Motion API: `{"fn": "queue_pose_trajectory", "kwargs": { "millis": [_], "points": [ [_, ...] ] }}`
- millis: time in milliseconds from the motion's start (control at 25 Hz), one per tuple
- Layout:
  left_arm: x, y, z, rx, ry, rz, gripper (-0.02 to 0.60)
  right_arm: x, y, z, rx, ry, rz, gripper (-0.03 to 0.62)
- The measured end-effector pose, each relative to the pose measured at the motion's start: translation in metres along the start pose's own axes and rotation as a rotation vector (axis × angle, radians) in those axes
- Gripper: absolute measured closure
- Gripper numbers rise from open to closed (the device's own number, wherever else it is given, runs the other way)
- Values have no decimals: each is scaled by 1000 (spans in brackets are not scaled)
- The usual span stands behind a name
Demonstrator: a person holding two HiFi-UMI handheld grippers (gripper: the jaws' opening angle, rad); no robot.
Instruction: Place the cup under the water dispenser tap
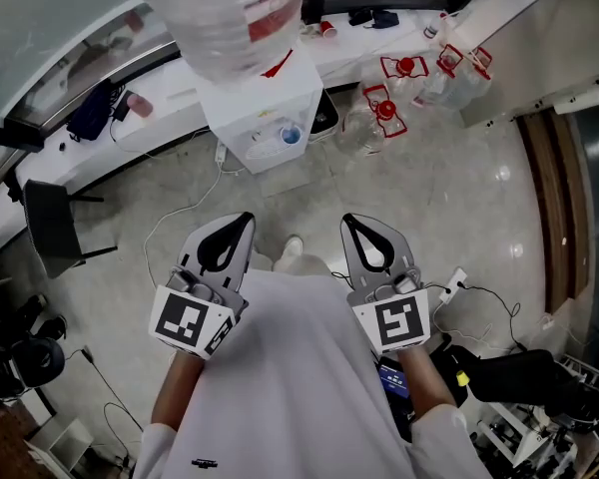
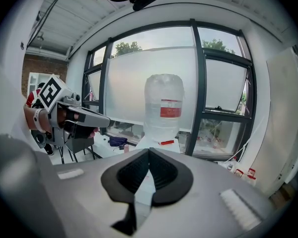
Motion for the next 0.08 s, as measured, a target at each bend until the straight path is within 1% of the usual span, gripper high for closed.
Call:
{"fn": "queue_pose_trajectory", "kwargs": {
  "millis": [80],
  "points": [
    [-1,1,2,7,-5,-5,575,-2,1,-1,6,-4,6,583]
  ]
}}
Point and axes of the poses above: the fingertips, and each gripper's own axes: z forward along the fingers, x to its left, y out of its top, the point moved 5 cm from there along -z, backward along the fingers, and after that the axes turned 2 degrees about -y, right-handed, at the moved point
